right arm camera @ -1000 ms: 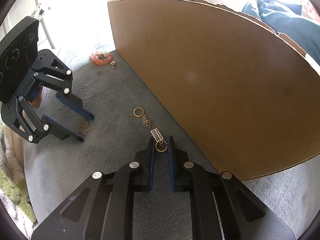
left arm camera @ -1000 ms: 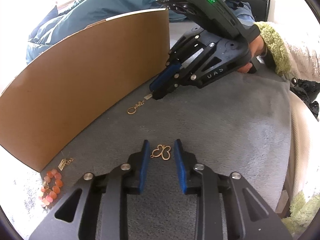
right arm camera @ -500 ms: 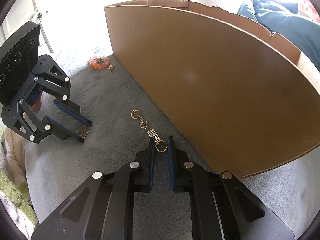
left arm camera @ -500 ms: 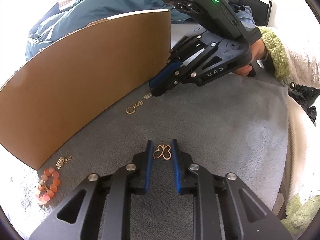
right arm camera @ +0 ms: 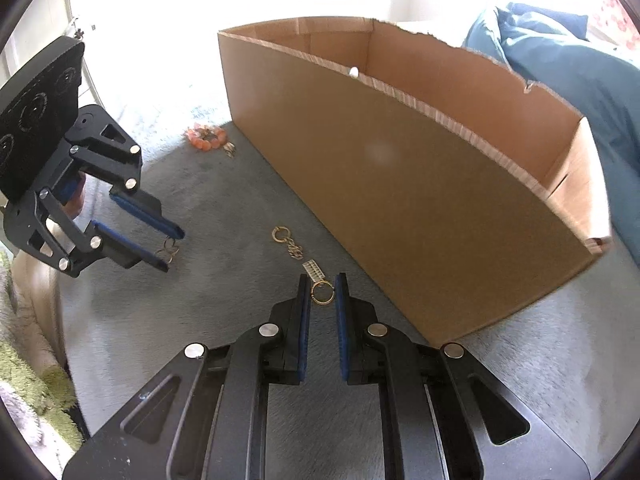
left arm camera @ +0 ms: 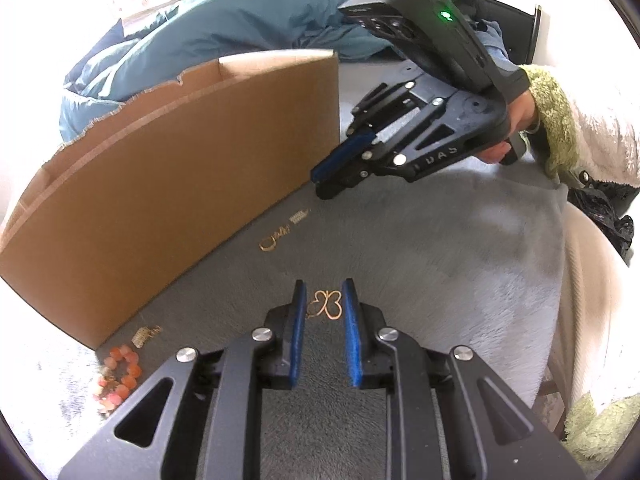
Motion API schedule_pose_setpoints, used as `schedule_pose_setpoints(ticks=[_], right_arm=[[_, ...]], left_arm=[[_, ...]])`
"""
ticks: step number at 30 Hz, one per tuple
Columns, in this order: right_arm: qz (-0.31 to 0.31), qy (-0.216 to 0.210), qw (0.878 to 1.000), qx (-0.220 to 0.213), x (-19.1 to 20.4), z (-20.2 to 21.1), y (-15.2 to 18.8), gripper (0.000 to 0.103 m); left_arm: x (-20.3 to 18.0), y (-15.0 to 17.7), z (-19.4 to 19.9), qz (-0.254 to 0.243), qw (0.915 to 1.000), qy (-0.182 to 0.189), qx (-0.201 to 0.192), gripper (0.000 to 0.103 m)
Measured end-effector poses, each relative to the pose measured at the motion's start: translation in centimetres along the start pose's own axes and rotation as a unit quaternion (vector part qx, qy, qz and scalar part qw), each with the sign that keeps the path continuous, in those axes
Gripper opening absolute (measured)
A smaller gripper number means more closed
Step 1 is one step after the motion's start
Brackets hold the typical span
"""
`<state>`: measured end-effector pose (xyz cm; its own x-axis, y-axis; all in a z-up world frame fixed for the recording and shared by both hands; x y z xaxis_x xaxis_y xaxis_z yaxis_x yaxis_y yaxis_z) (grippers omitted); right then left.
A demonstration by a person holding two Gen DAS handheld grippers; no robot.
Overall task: Organize jewelry
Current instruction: 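Carry both charms into the box and open both tools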
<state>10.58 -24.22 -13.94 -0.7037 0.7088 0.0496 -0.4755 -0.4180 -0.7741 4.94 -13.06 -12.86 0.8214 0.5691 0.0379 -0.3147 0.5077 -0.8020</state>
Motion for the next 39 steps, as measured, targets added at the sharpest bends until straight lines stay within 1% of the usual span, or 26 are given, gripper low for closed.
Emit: schedule_pose_setpoints(ticks=[5,8,11,15,18,20,23,26,28,30,32,35,37,38,39], right_arm=[[0.006,0.005,1.0,-0.027,1.3,3.3,-2.3,0.01],[0.007,0.006,0.999,-0.051,1.8,5.3,-4.5,0.01],[0.006,0.015,0.997,-0.075,1.8,6.8,-7.1,0.01],[-0.007,0.03,0.995,-0.092,0.5,7.0,-10.2,0.01],[-0.032,0.031,0.995,-0.086,-1.2,5.2,-11.6,0.01],[-0.05,0.028,0.996,-0.073,-2.6,3.5,-12.2,0.01],[-0.072,0.026,0.996,-0.045,-4.6,0.7,-12.5,0.01],[-0.091,0.027,0.995,-0.017,-6.4,-2.0,-12.3,0.011],[-0.104,0.029,0.994,-0.003,-7.3,-3.2,-12.0,0.011],[-0.117,0.031,0.993,0.013,-8.1,-4.5,-11.5,0.011],[-0.129,0.029,0.991,0.022,-8.5,-5.1,-11.1,0.013],[-0.134,0.029,0.99,0.022,-8.7,-5.3,-10.7,0.014],[-0.136,0.029,0.99,0.021,-8.8,-5.2,-10.4,0.02],[-0.136,0.03,0.99,0.019,-8.9,-5.2,-10.4,0.024],[-0.136,0.031,0.99,0.016,-8.9,-5.1,-10.3,0.025]], left_arm=[[-0.5,-1.9,2.9,-0.011,0.9993,-0.015,-0.032,0.017],[0.3,-4.1,5.4,-0.017,0.9973,-0.032,-0.063,0.017],[2.3,-7.0,7.7,-0.015,0.9933,-0.057,-0.1,0.017],[6.2,-9.9,7.5,-0.004,0.9895,-0.084,-0.117,0.017],[9.3,-11.0,5.5,0.013,0.9896,-0.1,-0.102,0.017],[10.6,-11.5,3.6,0.017,0.9907,-0.102,-0.088,0.017],[12.9,-11.7,0.3,0.037,0.9931,-0.097,-0.055,0.017],[14.9,-11.5,-2.8,0.058,0.9935,-0.097,-0.013,0.017],[16.1,-11.3,-4.7,0.077,0.9919,-0.1,0.014,0.017],[16.8,-11.1,-5.9,0.097,0.9899,-0.099,0.032,0.018],[17.3,-11.0,-6.9,0.112,0.987,-0.106,0.046,0.018],[17.5,-10.8,-7.8,0.12,0.9847,-0.109,0.063,0.02],[17.4,-10.6,-8.3,0.12,0.9842,-0.11,0.07,0.026],[17.4,-10.5,-8.4,0.119,0.9839,-0.112,0.072,0.032],[17.3,-10.4,-8.6,0.117,0.9835,-0.116,0.075,0.037]])
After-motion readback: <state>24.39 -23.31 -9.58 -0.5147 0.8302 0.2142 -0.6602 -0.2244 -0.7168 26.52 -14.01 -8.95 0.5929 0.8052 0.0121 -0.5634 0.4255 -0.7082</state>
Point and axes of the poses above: each gripper's, at about its wrist camera, not at the fingertips, and z roughly against the way its jaws point, x to its left, y to its underside, the point moved 3 cm from there along -z, roughly the way its jaws point, and after that the axes turned 15 degrees about -x, right-handed, at the moved point
